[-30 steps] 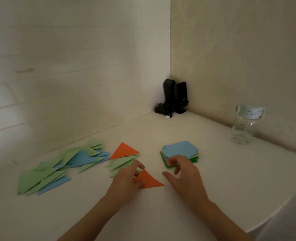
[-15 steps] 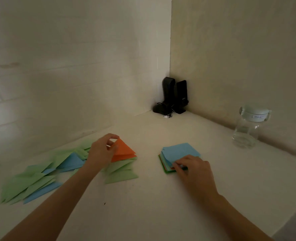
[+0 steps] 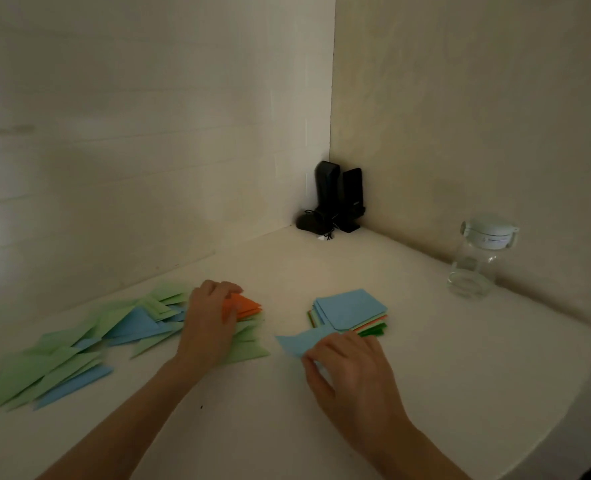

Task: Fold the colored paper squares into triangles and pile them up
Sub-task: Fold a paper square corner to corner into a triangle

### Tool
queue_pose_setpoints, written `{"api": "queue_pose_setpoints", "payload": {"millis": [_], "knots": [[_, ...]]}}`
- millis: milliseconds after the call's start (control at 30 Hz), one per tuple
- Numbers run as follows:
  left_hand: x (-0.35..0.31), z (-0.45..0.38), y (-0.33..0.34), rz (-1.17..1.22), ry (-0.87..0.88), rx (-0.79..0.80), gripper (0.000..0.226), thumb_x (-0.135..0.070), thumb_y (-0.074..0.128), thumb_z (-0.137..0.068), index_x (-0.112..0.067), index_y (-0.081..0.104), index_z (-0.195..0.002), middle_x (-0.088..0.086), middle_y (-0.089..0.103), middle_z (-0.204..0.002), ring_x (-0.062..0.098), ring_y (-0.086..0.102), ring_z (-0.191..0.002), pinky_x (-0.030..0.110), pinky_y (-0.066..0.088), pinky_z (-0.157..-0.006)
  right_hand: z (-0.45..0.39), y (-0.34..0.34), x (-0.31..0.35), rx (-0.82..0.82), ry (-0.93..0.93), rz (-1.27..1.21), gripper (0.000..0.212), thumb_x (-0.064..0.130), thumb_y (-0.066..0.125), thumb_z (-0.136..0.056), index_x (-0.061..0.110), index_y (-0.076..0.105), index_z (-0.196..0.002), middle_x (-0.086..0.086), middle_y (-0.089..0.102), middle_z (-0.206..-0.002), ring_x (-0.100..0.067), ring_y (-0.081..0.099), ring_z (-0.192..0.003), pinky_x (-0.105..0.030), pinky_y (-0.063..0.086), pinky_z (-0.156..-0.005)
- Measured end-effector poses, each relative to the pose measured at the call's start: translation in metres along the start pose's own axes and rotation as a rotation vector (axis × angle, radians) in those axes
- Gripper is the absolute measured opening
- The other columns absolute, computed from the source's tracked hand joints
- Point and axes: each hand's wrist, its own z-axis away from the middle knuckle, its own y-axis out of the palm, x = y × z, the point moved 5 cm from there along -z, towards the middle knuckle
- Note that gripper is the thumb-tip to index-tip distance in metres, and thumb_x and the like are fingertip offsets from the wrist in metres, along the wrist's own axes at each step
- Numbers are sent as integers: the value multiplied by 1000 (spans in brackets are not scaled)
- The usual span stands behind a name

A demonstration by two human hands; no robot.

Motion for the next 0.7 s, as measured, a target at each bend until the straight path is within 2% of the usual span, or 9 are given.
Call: {"api": "queue_pose_setpoints", "payload": {"millis": [67,133,200,267,367,500,600,700], "knots": [[-29,18,-10,183,164,96,11,-23,58,-86,-19,66,-93,-7,57,-91,8,52,-81,17,40,-72,7,3,4,47,-5,-9,17,32,54,-84,25,62,-70,9,58,-72,-16,55,-70,-29,35,-63],[-51,42,-16,289,263,261,16,-32,56,-87,-22,67,-93,-12,61,-90,3,57,-82,16,45,-71,16,9,7,123,2,-1,18,37,52,-81,28,63,-70,13,59,-73,-13,57,-70,-28,39,-60],[-58,66,-13,308,309,418,18,-38,58,-89,-24,69,-95,-14,64,-94,0,58,-89,18,47,-78,25,15,8,196,27,-19,18,42,51,-78,32,63,-71,15,60,-73,-9,58,-69,-25,43,-57],[-57,84,-8,266,356,488,23,-45,58,-89,-27,70,-96,-18,63,-100,-3,57,-97,21,46,-86,31,20,7,248,77,-55,20,46,50,-76,33,63,-68,15,58,-68,-7,57,-64,-23,43,-55],[-51,97,-6,246,327,471,26,-53,58,-85,-33,69,-97,-23,60,-105,-6,53,-104,17,42,-91,37,24,7,267,126,-103,25,47,48,-78,32,63,-66,14,56,-67,-8,55,-62,-23,44,-53],[-56,100,-6,217,307,360,23,-56,59,-83,-34,66,-84,-25,59,-97,-6,53,-96,17,42,-85,40,30,3,283,205,-200,28,51,50,-80,30,62,-65,15,56,-68,-6,53,-64,-22,46,-55],[-53,98,0,213,258,321,20,-55,63,-77,-36,62,-80,-25,59,-92,-6,53,-88,19,43,-78,40,37,-1,297,269,-231,25,54,53,-71,31,60,-62,17,55,-65,-1,53,-60,-16,41,-52],[-47,95,7,192,216,318,15,-57,69,-67,-47,58,-70,-27,60,-89,-8,53,-83,14,43,-72,38,42,-5,290,322,-312,23,55,56,-59,33,58,-63,17,55,-64,1,55,-55,-12,41,-48]]}}
